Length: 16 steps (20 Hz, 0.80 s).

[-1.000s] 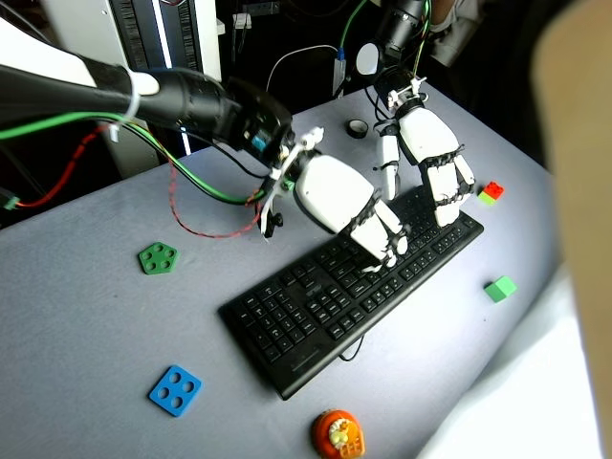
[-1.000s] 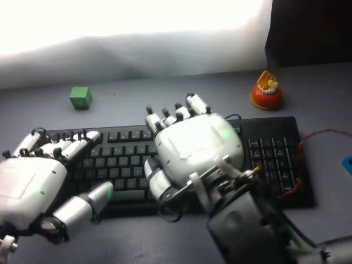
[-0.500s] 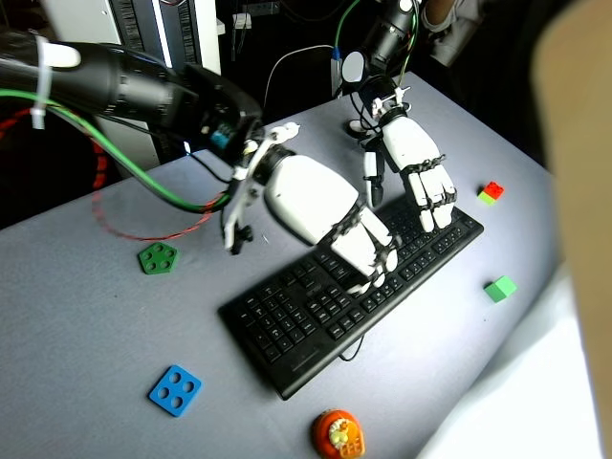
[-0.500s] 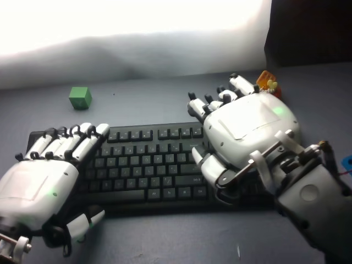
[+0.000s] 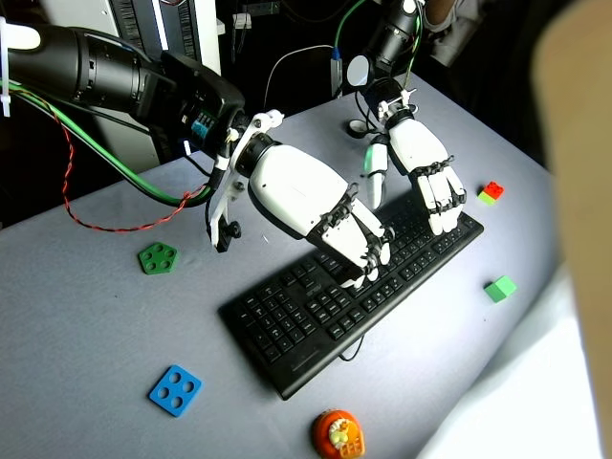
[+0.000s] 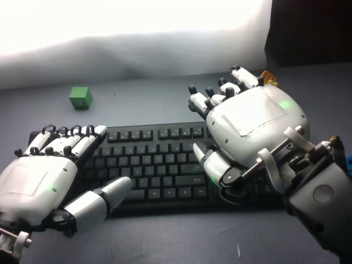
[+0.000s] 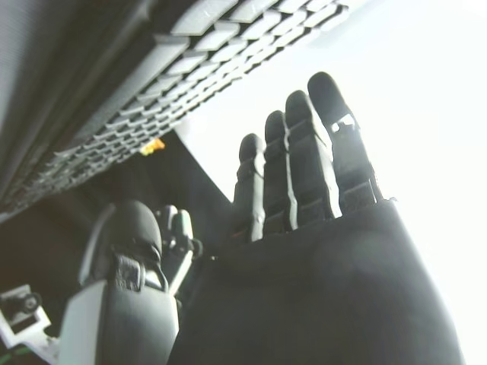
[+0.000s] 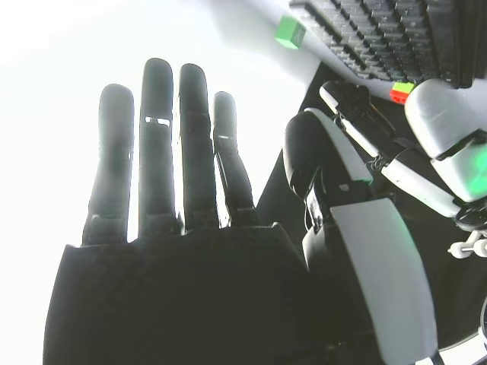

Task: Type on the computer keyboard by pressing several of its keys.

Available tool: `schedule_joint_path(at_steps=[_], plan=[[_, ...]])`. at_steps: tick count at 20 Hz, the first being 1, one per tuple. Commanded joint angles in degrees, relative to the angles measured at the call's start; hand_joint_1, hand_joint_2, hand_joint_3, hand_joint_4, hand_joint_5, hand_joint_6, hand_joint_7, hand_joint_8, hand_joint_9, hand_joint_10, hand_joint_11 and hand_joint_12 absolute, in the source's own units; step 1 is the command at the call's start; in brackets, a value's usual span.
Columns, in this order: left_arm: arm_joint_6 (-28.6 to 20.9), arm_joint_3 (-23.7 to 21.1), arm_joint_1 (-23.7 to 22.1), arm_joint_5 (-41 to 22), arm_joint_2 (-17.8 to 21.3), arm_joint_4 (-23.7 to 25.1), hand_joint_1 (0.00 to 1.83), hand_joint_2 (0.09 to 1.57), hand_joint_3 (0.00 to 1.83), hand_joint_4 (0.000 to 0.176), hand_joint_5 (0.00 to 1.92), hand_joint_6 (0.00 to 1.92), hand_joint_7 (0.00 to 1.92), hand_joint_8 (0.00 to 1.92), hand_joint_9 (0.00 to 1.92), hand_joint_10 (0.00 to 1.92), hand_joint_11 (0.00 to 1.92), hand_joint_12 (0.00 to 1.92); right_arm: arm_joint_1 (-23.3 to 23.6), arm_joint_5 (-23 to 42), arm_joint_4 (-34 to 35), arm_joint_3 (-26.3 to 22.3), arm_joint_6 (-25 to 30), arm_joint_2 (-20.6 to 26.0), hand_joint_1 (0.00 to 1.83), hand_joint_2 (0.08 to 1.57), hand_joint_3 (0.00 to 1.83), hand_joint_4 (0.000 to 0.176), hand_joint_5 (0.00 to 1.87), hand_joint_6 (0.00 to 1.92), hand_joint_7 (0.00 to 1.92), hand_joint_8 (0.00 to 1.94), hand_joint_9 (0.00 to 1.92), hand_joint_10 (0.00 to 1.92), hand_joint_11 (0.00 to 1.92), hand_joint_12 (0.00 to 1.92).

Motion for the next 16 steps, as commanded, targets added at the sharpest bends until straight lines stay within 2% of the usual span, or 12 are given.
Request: schedule_joint_path(at_steps=[1, 4, 5, 7, 8, 10, 14, 16], plan=[[-0.1, 0.6, -0.1, 6.5, -0.5, 2.6, 0.00, 1.24, 0.00, 0.032, 0.19, 0.01, 0.24, 0.00, 0.26, 0.01, 0.00, 0.89, 0.7, 3.5, -4.7, -0.4, -0.2, 0.4, 0.20, 1.54, 0.00, 0.000, 0.16, 0.56, 0.52, 0.00, 0.31, 0.81, 0.00, 1.65], [0.0, 1.3, -0.1, 6.5, -1.3, 2.6, 0.01, 1.26, 0.00, 0.037, 0.20, 0.00, 0.25, 0.00, 0.28, 0.01, 0.00, 0.92, 0.6, 3.5, -4.7, -0.5, -0.2, 0.7, 0.20, 1.54, 0.00, 0.000, 0.18, 0.56, 0.54, 0.01, 0.33, 0.80, 0.00, 1.66], [0.0, 1.5, -0.1, 6.5, -1.4, 2.5, 0.40, 1.24, 0.00, 0.038, 0.14, 0.01, 0.21, 0.01, 0.25, 0.01, 0.00, 0.94, 0.6, 3.5, -4.7, -0.5, -0.2, 0.7, 0.20, 1.54, 0.00, 0.000, 0.19, 0.56, 0.54, 0.01, 0.34, 0.80, 0.00, 1.66], [0.1, 2.2, -0.1, 6.4, -1.7, 2.5, 1.07, 1.09, 0.00, 0.048, 0.14, 0.02, 0.19, 0.00, 0.23, 0.00, 0.00, 0.89, 0.6, 3.5, -4.7, -0.7, -0.2, 0.7, 0.20, 1.54, 0.00, 0.000, 0.19, 0.56, 0.54, 0.01, 0.33, 0.80, 0.00, 1.66], [0.0, 2.6, -0.1, 6.4, -1.9, 2.5, 1.20, 1.05, 0.00, 0.057, 0.14, 0.01, 0.17, 0.00, 0.21, 0.00, 0.00, 0.82, 0.7, 3.5, -4.7, -0.9, -0.2, 0.8, 0.17, 1.55, 0.00, 0.000, 0.18, 0.56, 0.53, 0.00, 0.32, 0.80, 0.00, 1.65], [0.0, 2.8, -0.1, 6.4, -2.0, 2.5, 1.20, 1.03, 0.00, 0.058, 0.12, 0.00, 0.14, 0.00, 0.17, 0.00, 0.00, 0.78, 0.8, 3.5, -4.7, -0.9, -0.1, 0.8, 0.16, 1.55, 0.00, 0.000, 0.18, 0.56, 0.53, 0.00, 0.32, 0.80, 0.00, 1.65], [0.0, 2.7, -0.1, 6.2, -1.9, 2.5, 1.18, 1.04, 0.00, 0.058, 0.12, 0.00, 0.14, 0.00, 0.18, 0.00, 0.00, 0.92, 0.7, 3.5, -4.7, -1.0, 0.0, 0.8, 0.22, 1.54, 0.00, 0.000, 0.17, 0.56, 0.53, 0.00, 0.32, 0.81, 0.00, 1.65], [0.0, 2.6, -0.1, 6.2, -1.8, 2.6, 1.11, 1.08, 0.01, 0.053, 0.12, 0.00, 0.16, 0.01, 0.20, 0.01, 0.00, 0.92, 0.7, 3.5, -4.7, -1.2, -0.1, 0.9, 0.21, 1.54, 0.00, 0.000, 0.18, 0.57, 0.54, 0.00, 0.33, 0.81, 0.00, 1.65]])
